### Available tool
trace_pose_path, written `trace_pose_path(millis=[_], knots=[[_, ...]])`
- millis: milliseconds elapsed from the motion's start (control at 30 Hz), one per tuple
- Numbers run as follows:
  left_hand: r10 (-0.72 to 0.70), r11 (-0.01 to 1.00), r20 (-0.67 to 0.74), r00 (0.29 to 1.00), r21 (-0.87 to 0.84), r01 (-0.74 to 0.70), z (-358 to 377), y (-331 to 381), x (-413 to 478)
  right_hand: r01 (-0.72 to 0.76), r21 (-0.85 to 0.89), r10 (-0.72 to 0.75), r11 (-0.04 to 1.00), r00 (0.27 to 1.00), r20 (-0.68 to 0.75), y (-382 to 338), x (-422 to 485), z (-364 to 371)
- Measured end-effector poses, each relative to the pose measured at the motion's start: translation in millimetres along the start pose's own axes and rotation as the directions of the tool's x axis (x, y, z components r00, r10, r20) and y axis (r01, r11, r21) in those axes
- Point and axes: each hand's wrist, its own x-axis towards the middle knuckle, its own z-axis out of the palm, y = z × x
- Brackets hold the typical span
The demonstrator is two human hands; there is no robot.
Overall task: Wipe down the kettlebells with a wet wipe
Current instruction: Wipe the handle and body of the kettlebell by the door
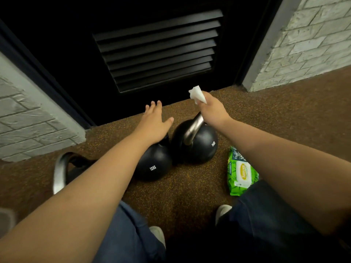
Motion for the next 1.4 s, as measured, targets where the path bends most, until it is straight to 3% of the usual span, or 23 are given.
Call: trace_pose_path(millis=[133,267,333,500,600,900,1033,1133,1200,1267,1400], knots=[[0.083,0.991,0.089,0.993,0.095,-0.091,43,2,4,0.078,-0.283,-0.075,0.956,0.997,0.024,41,27,0],[0.127,0.967,0.18,0.975,0.196,-0.162,77,6,11,0.224,-0.492,-0.119,0.841,0.964,0.236,67,44,1],[0.109,0.967,0.235,0.966,0.198,-0.158,87,8,15,0.296,-0.486,-0.146,0.822,0.935,0.322,77,49,0],[0.068,0.991,0.282,0.957,0.089,-0.096,101,17,20,0.36,-0.462,-0.189,0.81,0.907,0.375,100,45,3],[0.046,0.995,0.294,0.955,0.072,-0.07,107,20,18,0.395,-0.479,-0.26,0.784,0.909,0.325,104,42,10],[0.038,0.997,0.358,0.933,0.044,-0.057,106,25,20,0.396,-0.37,-0.345,0.84,0.917,0.199,112,68,11],[0.037,0.994,0.333,0.942,0.082,-0.069,111,25,20,0.178,-0.206,-0.157,0.962,0.981,0.116,114,81,8],[0.022,0.993,0.344,0.939,0.101,-0.061,111,27,22,-0.059,-0.034,0.063,0.998,0.991,0.117,114,87,5],[0.027,0.992,0.363,0.931,0.107,-0.07,110,26,22,-0.317,0.169,0.289,0.933,0.942,0.173,121,92,4],[0.041,0.99,0.379,0.925,0.109,-0.088,107,24,22,-0.477,0.315,0.432,0.82,0.878,0.205,123,93,7],[0.053,0.988,0.405,0.913,0.112,-0.107,103,23,22,-0.52,0.52,0.521,0.678,0.839,0.16,119,97,20]])
